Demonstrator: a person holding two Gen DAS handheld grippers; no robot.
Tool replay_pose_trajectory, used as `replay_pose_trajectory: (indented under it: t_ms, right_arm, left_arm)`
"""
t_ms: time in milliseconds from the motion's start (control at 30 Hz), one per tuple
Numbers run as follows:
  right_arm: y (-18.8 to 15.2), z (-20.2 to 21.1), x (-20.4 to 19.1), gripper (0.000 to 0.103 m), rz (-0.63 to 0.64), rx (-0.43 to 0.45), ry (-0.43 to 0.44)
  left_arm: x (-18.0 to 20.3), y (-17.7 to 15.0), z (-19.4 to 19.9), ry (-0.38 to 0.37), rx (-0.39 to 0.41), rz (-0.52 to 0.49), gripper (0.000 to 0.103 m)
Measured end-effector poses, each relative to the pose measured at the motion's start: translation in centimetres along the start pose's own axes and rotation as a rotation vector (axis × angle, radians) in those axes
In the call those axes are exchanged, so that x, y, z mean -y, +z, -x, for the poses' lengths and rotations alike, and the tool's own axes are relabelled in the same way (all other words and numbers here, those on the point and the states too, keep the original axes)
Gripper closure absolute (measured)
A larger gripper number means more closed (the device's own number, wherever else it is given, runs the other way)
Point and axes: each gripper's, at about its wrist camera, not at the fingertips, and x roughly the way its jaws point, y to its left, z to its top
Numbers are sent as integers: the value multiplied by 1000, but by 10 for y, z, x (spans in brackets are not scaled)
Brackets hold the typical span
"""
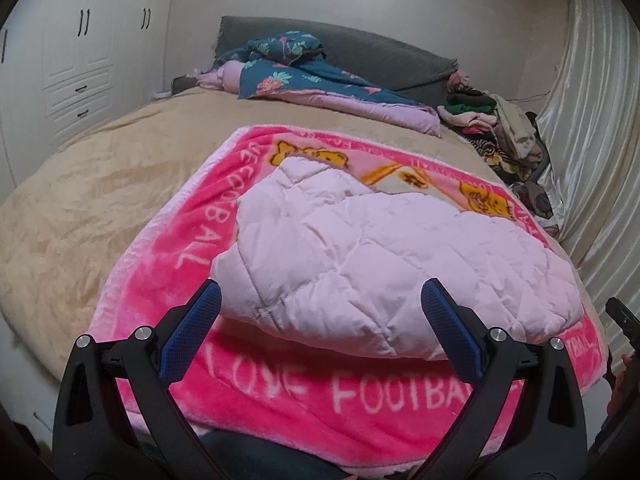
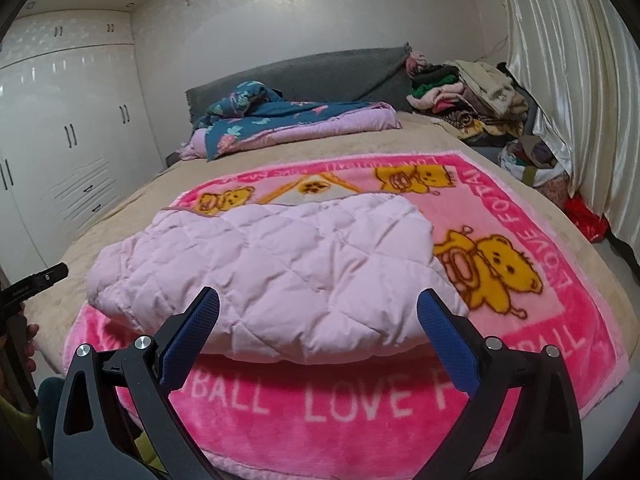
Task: Fold large clothes
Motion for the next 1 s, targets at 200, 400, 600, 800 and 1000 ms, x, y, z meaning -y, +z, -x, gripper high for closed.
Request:
replay_pose_trajectory:
  t_ms: [200,400,600,800,1000]
  right_arm:
    - [-3,12,-18,4,18,28,30]
    - [-16,19,-41,4,30,48,67]
    - [-42,20,-64,4,75,46,85]
    - [-57,11,-72,4,79,-4,92]
    - [-59,2,-74,4,76,-37,95]
  left_arm:
    - [12,-8,13,-21,26,-25,9]
    - [34,-23,22,-70,42,-66,9]
    - [47,-38,25,-84,46,-94,9]
    - [56,-57,16,-93,4,-125,9]
    - [59,-61,13,-95,-11,-135,9]
